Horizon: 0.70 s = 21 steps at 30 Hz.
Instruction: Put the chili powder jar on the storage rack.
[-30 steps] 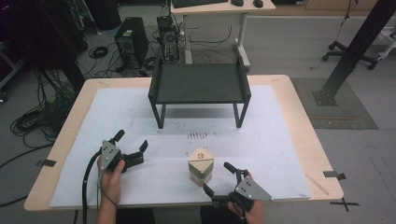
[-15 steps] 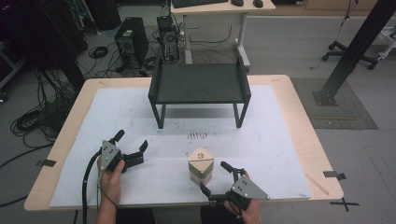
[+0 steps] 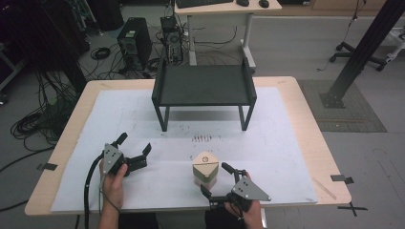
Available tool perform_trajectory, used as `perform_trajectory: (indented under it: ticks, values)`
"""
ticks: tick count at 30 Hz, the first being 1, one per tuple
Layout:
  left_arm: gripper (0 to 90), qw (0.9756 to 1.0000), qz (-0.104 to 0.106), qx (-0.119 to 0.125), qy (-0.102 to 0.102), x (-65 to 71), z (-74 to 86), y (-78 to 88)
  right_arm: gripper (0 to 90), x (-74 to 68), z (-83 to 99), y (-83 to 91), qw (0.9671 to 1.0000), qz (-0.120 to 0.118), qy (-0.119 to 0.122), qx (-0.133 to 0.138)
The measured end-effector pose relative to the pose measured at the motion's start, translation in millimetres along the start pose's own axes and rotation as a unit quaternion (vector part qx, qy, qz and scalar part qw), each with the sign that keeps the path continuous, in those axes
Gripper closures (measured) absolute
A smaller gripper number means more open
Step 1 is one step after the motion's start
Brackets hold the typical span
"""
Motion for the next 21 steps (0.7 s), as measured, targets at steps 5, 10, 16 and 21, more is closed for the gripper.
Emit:
perform_trajectory:
  ticks: [5, 10, 16, 21]
  values:
    - [0.2, 1.0, 0.0, 0.0, 0.0, -0.1, 0.0, 0.1, 1.1, -1.1, 0.9, -5.4, 1.0, 0.0, 0.002, -0.002]
    - [0.2, 1.0, 0.0, -0.001, -0.001, -0.1, 0.0, 0.1, 1.1, -1.4, 0.8, -9.0, 1.0, -0.001, 0.002, -0.004]
    - [0.3, 1.0, 0.001, 0.0, -0.001, -0.1, 0.0, 0.1, 1.1, -3.0, 0.8, -15.2, 1.0, -0.001, 0.004, -0.004]
    - [0.3, 1.0, 0.001, 0.0, -0.001, 0.0, 0.0, 0.1, 1.2, -4.5, 0.7, -20.0, 1.0, 0.0, 0.006, -0.005]
Point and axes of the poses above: each handheld gripper's, and its own axes: y roughly backward along the jaws, z roughly out of its underside, x roughly to its right, the point moved 4 cm from there along -y, roughly forward along the jaws, and after that the axes turned 4 degrees about z, right-handed, at the moved point
